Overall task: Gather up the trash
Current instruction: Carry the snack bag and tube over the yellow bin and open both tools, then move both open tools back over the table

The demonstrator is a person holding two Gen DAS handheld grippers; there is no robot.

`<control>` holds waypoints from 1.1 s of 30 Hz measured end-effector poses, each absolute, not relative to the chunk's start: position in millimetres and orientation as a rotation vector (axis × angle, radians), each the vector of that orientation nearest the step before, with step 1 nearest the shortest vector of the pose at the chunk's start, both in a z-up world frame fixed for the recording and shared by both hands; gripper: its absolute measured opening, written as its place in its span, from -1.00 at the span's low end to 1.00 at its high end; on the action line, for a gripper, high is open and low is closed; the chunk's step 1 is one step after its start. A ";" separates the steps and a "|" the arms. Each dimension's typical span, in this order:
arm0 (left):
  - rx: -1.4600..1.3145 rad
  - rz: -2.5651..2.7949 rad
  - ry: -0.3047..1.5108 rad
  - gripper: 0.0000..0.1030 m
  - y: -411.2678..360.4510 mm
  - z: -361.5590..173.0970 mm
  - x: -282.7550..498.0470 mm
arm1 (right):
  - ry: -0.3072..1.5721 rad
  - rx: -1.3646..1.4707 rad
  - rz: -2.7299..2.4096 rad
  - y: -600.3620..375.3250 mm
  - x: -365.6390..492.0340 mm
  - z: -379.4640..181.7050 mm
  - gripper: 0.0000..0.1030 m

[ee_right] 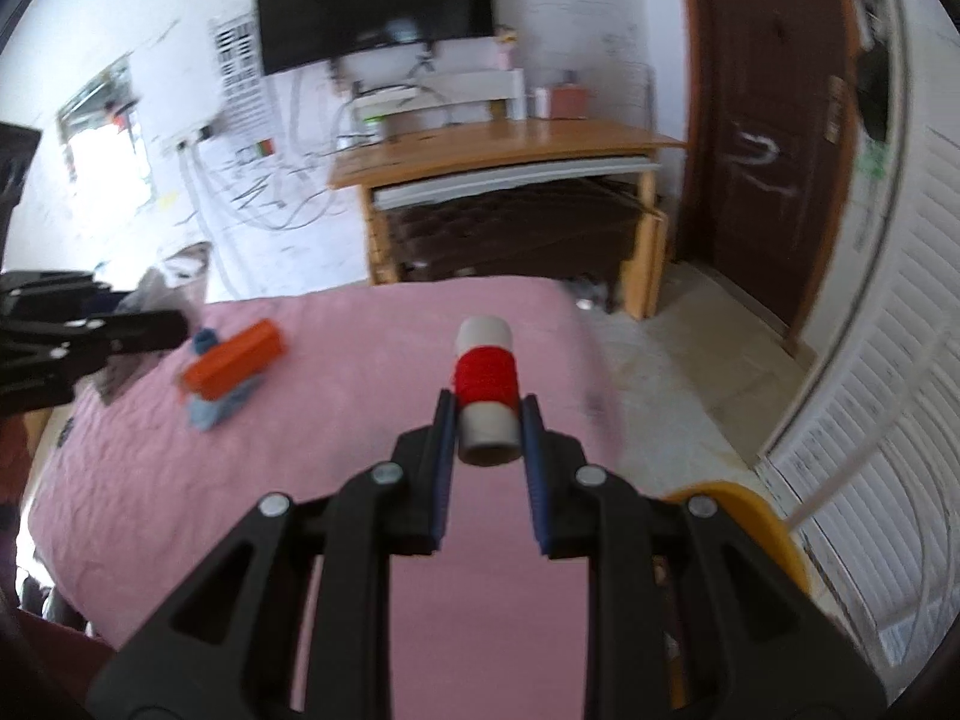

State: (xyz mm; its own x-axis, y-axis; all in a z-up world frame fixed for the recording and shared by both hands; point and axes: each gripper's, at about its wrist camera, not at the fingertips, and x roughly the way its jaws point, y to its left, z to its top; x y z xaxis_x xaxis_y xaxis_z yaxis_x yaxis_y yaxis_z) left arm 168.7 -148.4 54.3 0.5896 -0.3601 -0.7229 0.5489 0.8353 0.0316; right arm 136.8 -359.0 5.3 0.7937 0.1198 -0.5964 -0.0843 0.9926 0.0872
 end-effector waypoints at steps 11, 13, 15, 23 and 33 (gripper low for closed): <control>0.227 -0.680 0.891 -0.53 -290.5 18.2 173.2 | 0.680 0.223 -0.046 -478.4 124.0 -49.3 -0.61; 0.224 -0.692 0.915 -0.53 -314.1 8.6 175.6 | 0.699 0.249 -0.060 -493.0 123.8 -65.2 -0.61; 0.225 -0.701 0.936 -0.52 -333.1 -0.1 176.1 | 0.718 0.279 -0.070 -504.3 124.5 -80.7 -0.60; 0.231 -0.705 1.009 -0.52 -390.2 -36.8 180.7 | 0.796 0.337 -0.064 -526.9 127.8 -122.1 -0.60; 0.212 -0.715 0.996 0.23 -397.0 -39.6 172.3 | 0.784 0.369 -0.080 -535.2 120.6 -119.8 -0.25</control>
State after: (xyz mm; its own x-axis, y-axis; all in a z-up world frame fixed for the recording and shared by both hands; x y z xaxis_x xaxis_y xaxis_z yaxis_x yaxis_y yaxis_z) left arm 172.3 -397.0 -39.6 0.3403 -0.4513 -0.8249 0.6370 0.7560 -0.1509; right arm 120.6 -535.2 -119.8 0.7088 0.0653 -0.7024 0.2061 0.9331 0.2948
